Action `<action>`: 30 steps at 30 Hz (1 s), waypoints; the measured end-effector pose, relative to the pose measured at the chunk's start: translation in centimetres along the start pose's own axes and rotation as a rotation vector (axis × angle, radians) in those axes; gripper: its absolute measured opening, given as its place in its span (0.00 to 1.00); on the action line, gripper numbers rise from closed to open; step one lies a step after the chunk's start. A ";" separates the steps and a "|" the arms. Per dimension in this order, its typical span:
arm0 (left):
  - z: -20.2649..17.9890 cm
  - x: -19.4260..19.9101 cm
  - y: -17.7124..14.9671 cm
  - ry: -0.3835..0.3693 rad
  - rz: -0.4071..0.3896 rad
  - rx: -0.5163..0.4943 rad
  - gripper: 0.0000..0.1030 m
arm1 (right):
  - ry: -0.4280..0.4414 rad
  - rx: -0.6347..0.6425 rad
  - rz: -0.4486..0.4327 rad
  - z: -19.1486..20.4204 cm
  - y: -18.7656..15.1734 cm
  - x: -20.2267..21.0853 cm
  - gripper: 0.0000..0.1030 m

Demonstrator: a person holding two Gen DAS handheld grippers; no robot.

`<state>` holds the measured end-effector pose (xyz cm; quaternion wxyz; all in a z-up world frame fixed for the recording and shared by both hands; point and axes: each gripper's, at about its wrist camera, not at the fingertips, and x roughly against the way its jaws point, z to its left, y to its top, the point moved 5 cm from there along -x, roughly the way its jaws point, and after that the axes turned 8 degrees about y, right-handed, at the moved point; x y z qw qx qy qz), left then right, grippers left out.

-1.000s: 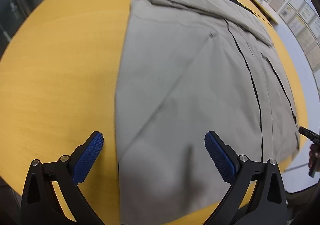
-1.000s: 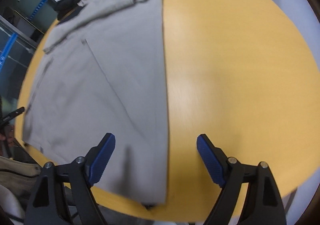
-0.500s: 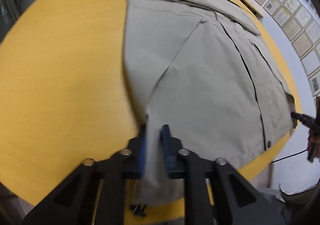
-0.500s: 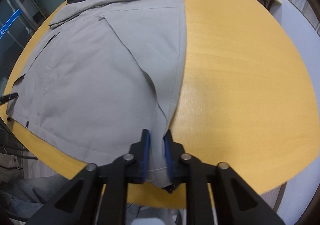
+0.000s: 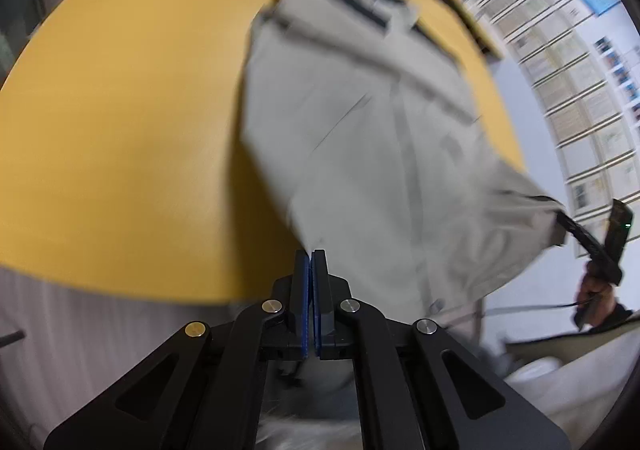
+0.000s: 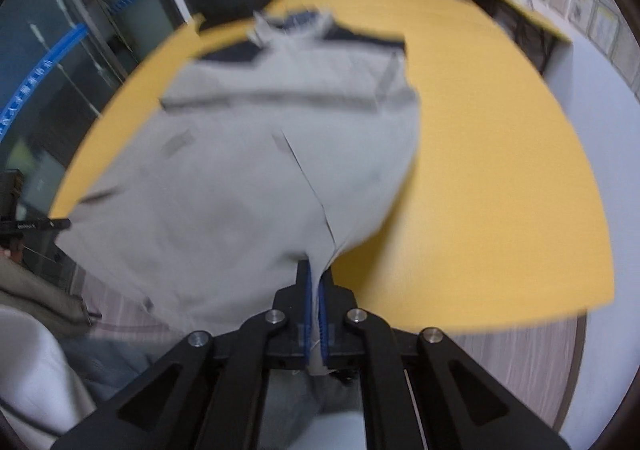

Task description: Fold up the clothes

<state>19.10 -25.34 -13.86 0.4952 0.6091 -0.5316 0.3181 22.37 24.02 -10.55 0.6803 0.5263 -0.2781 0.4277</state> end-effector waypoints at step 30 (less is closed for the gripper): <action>-3.6 -10.9 45.9 0.160 -0.260 0.150 0.02 | 0.054 -0.133 -0.089 -16.9 33.9 -20.0 0.07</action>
